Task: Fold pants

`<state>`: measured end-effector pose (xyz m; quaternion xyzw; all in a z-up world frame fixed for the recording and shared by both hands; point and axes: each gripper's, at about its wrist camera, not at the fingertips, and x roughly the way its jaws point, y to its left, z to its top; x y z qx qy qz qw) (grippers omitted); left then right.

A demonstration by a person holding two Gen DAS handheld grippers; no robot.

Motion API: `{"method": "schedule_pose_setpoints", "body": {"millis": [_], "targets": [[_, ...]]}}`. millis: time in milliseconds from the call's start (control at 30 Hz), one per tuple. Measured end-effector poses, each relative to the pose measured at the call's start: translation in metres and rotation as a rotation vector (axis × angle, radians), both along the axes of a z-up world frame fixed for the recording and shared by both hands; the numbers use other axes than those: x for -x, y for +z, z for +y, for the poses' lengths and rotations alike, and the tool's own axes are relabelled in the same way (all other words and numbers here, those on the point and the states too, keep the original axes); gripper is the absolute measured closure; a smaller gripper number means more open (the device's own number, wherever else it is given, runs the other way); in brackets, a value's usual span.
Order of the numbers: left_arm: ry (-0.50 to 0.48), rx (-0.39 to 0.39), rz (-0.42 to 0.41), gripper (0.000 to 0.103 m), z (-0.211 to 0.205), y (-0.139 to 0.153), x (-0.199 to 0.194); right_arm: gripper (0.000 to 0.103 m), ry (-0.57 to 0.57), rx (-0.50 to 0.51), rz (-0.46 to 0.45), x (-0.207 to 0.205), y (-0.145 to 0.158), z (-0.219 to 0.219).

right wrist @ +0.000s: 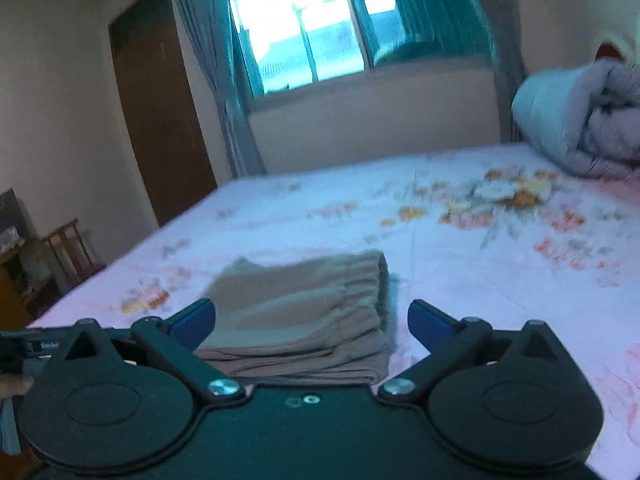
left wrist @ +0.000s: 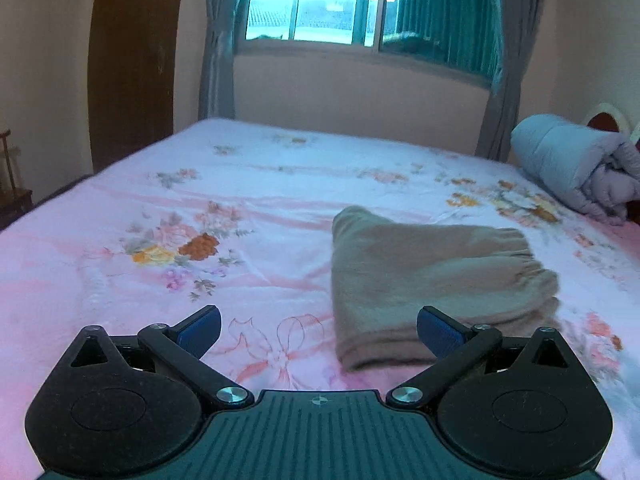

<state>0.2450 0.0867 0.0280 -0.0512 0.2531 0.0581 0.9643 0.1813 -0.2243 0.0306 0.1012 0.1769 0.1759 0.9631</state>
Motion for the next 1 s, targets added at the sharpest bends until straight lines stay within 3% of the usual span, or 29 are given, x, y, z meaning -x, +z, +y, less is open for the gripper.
{"method": "schedule_pose_setpoints", "body": {"millis": [133,367,500,800,933,1000], "targets": [[-0.006,0.038,-0.039,0.0,-0.001,0.012,0.045,0.006,-0.01,-0.063,-0.08,0.049,0.007,0.0],[-0.047,0.017,-0.087,0.0,-0.017,0.005,0.118,0.006,-0.113,0.095,-0.164,0.128,-0.017,0.003],[-0.051,-0.006,-0.109,0.0,-0.023,-0.004,0.15,0.006,-0.166,0.102,-0.155,0.154,-0.032,-0.006],[-0.069,-0.029,-0.242,0.0,-0.041,-0.019,0.206,0.006,-0.177,0.082,-0.13,0.178,-0.052,-0.006],[-0.069,-0.036,-0.262,0.0,-0.045,-0.023,0.211,0.006,-0.179,0.09,-0.099,0.173,-0.059,-0.002],[-0.066,-0.024,-0.258,0.0,-0.043,-0.025,0.211,0.006,-0.184,0.092,-0.125,0.178,-0.06,0.0]]}}
